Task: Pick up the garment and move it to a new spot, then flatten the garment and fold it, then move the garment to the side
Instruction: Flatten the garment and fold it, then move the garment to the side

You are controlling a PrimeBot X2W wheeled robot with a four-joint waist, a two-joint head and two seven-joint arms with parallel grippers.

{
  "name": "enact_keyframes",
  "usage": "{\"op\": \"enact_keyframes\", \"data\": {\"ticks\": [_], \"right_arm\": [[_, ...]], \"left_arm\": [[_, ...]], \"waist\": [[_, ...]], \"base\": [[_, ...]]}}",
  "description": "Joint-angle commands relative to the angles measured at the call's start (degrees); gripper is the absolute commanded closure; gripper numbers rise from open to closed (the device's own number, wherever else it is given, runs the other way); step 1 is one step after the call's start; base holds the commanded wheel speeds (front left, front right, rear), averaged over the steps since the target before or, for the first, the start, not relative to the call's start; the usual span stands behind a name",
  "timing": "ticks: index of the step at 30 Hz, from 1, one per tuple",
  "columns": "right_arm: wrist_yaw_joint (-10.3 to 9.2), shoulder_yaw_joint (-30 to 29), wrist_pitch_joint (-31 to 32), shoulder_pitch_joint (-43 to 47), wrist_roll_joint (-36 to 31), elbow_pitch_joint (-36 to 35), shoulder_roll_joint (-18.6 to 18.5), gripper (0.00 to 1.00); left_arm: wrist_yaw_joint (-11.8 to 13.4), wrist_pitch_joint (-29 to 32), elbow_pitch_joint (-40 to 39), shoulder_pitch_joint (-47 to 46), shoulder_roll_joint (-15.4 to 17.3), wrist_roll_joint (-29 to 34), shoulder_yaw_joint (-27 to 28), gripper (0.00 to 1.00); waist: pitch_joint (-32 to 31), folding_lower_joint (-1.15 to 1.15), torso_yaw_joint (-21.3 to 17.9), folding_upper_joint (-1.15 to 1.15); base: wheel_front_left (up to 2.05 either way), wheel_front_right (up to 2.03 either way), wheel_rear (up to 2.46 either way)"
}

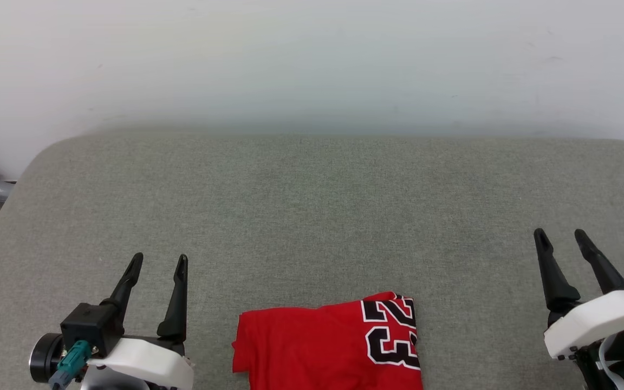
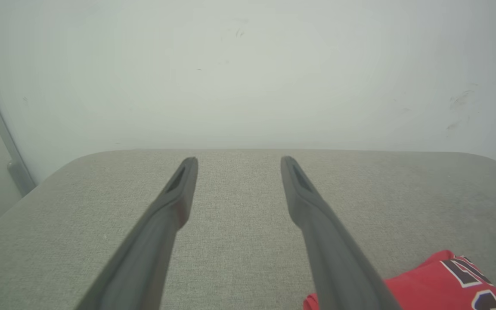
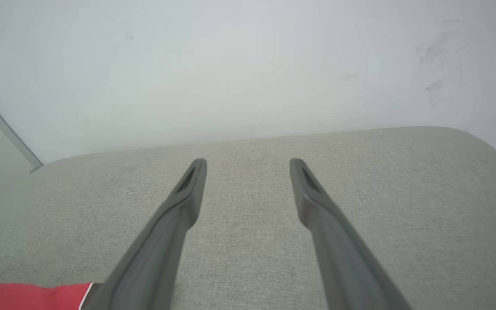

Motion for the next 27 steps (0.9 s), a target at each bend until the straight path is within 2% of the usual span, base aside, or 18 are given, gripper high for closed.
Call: {"op": "enact_keyframes", "data": {"ticks": [1, 7, 13, 18, 27], "right_arm": [[-0.01, -0.7, -1.3, 1.5, -1.9, -2.0, 0.9, 0.0], [-0.02, -0.9, -6.4, 5.8, -7.6, -6.9, 2.3, 0.0], [-0.02, 0.4, -7.6, 10.3, -10.6, -9.0, 3.0, 0.0], [-0.02, 1.7, -7.4, 12.4, -10.8, -10.6, 3.6, 0.0], [-0.02, 1.2, -5.9, 12.8, -10.0, -10.8, 3.8, 0.0]], "left_arm": [[0.3, -0.2, 0.2, 0.6, 0.0, 0.5, 0.1, 0.0], [0.6, -0.3, 0.6, 0.7, -0.5, 1.0, -0.2, 0.0], [0.6, -0.5, 1.5, 1.4, -1.2, 1.6, -0.1, 0.0], [0.9, -0.6, 2.0, 2.6, -1.8, 2.0, 1.1, 0.0], [-0.5, -0.7, 2.1, 2.2, -2.7, 3.1, 2.5, 0.0]], "waist": [[-0.2, 0.0, 0.0, 0.0], [-0.8, 0.0, -0.3, 0.0], [-1.2, 0.0, -0.9, 0.0], [-1.1, 0.0, -1.9, 0.0], [-0.5, 0.0, -1.7, 0.0]], "base": [[0.0, 0.0, 0.0], [0.0, 0.0, 0.0], [0.0, 0.0, 0.0], [0.0, 0.0, 0.0], [0.0, 0.0, 0.0]]}}
